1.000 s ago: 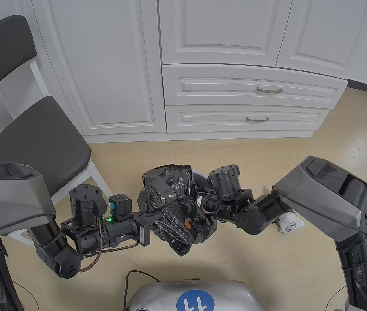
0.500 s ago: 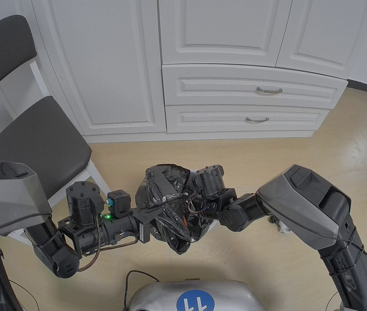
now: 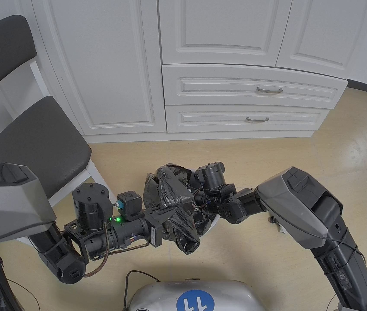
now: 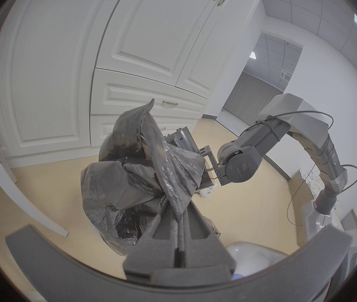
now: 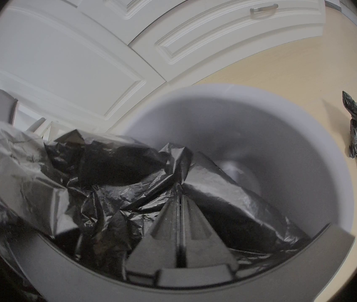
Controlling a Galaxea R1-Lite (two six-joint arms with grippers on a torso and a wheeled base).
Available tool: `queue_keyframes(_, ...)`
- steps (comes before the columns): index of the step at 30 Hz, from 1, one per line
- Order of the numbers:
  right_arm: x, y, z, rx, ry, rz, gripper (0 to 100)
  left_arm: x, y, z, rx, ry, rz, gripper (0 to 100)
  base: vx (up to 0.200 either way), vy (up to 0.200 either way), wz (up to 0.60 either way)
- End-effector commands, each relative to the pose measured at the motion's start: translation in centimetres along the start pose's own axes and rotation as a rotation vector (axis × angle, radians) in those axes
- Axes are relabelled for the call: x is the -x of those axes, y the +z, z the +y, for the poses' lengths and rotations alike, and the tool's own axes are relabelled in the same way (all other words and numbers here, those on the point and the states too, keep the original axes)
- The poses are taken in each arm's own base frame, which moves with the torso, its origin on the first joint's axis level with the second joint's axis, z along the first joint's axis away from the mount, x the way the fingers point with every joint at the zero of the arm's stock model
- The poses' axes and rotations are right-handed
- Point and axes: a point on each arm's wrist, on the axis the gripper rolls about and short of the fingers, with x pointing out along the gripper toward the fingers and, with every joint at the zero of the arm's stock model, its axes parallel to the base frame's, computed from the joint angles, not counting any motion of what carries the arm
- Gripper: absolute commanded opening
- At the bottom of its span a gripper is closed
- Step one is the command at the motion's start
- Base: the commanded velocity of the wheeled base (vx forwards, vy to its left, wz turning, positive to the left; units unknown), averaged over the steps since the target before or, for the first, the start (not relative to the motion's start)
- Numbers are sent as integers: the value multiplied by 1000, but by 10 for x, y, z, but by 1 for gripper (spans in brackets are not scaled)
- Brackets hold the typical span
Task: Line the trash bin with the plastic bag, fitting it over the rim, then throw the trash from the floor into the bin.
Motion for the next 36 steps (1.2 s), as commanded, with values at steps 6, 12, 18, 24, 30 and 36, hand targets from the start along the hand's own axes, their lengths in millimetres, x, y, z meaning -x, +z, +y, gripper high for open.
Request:
queue_keyframes(6, 56, 52, 2, -14, -6, -69, 0, -31, -25, 5, 5, 22, 7, 0, 0, 0, 0)
queue_keyframes(12, 87, 75, -4, 37, -2, -76, 0, -32, -25, 9, 14, 31, 4, 0, 0, 0, 0)
queue_keyframes(18, 140, 120, -9, 44, 16, -172, 0, -52, -23, 13, 21, 27, -31, 0, 0, 0, 0)
queue_keyframes(24, 192, 136, -13, 95, 11, -217, 0, -73, -24, 18, 31, 28, 9, 0, 0, 0, 0)
queue_keyframes(30, 231, 105, -3, 149, 25, -162, 0, -87, -40, 24, 83, 50, 2, 0, 0, 0, 0)
queue_keyframes(36, 250, 83, 8, 194, 66, -152, 0, -92, -47, 22, 116, 42, -30, 0, 0, 0, 0)
